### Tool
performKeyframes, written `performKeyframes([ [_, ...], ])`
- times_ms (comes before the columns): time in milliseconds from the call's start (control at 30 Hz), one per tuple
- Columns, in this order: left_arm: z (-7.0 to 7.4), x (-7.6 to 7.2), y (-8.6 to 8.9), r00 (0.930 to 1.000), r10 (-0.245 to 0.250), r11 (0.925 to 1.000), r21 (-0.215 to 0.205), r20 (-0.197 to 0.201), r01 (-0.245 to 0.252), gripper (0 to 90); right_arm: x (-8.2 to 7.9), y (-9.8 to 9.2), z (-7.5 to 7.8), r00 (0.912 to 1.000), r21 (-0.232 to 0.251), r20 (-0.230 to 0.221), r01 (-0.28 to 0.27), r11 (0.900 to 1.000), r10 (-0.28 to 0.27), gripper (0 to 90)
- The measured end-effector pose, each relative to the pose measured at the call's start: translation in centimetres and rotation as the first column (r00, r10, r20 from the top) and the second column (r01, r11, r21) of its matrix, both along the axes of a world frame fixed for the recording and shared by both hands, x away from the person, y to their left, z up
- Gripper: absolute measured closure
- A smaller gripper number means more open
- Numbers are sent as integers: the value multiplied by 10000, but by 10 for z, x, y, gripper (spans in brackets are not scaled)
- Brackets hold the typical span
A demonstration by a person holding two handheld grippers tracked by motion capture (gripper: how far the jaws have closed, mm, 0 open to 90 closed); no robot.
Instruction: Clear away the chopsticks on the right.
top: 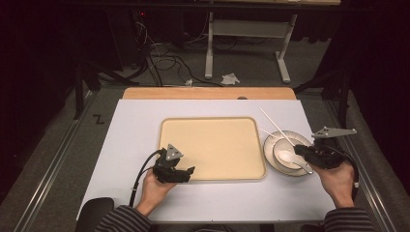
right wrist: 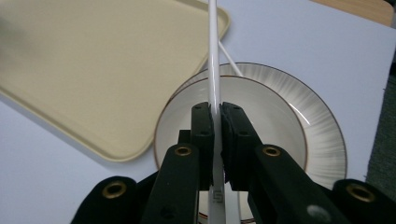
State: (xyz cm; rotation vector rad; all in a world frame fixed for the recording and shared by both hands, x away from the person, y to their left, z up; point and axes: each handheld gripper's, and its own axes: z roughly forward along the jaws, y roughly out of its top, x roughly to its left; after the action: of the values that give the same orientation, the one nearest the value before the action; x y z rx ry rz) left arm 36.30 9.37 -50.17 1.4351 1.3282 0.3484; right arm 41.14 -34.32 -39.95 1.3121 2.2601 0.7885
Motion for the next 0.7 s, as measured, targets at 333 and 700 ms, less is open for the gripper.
performKeyframes([
  [333, 1, 1, -2, 10000, -83, 10000, 31, 44, 83, 273, -22, 22, 7, 9991, -4, 45, -425, 9991, 425, 857],
  [700, 2, 1, -1, 9999, -13, 10000, -31, 120, 14, 272, -31, 46, 9, 9954, 529, -16, -957, 9940, 960, 856],
])
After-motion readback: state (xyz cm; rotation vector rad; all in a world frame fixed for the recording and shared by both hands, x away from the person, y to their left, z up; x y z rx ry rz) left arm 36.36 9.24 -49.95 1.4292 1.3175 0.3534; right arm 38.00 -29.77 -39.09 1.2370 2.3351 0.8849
